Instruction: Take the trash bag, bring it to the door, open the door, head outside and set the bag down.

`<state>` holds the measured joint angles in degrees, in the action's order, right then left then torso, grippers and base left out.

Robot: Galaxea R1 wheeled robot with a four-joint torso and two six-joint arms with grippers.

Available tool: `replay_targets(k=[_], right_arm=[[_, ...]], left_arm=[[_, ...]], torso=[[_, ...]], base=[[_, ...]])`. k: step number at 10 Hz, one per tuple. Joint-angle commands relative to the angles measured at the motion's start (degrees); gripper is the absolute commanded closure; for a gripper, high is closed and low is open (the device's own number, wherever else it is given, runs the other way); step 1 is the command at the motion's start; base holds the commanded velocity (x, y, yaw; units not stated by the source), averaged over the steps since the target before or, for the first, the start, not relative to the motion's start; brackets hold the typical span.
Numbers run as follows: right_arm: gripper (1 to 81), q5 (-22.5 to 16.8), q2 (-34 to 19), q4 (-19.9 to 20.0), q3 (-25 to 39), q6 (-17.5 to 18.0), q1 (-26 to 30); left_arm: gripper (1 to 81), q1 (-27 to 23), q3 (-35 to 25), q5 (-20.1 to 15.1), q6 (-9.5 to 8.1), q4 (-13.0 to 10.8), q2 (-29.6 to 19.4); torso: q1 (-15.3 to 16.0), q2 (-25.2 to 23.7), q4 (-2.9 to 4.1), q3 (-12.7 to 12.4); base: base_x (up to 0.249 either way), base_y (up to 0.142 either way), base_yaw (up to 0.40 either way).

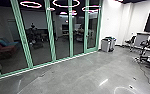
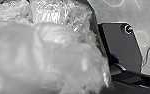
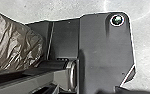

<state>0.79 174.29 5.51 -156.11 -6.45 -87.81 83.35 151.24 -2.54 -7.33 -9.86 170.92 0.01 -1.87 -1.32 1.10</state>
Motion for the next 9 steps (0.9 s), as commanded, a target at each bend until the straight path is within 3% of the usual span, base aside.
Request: replay_targets(k=[1, 9], right_arm=[[1.0, -3.25, 0.21, 0.29, 0.21, -0.41, 2.94], [1.0, -3.24, 0.21, 0.29, 0.03, -0.41, 2.85]], left_arm=[[81.1, -3.41, -0.06, -2.65, 0.21, -0.42, -0.14], [81.1, -3.49, -0.06, -2.65, 0.21, -0.42, -0.05]], torso=[[0.0, 0.0, 0.0, 0.0], [0.0, 0.0, 0.0, 0.0]], base=[[0.134, 0.0, 0.0], [0.134, 0.0, 0.0]])
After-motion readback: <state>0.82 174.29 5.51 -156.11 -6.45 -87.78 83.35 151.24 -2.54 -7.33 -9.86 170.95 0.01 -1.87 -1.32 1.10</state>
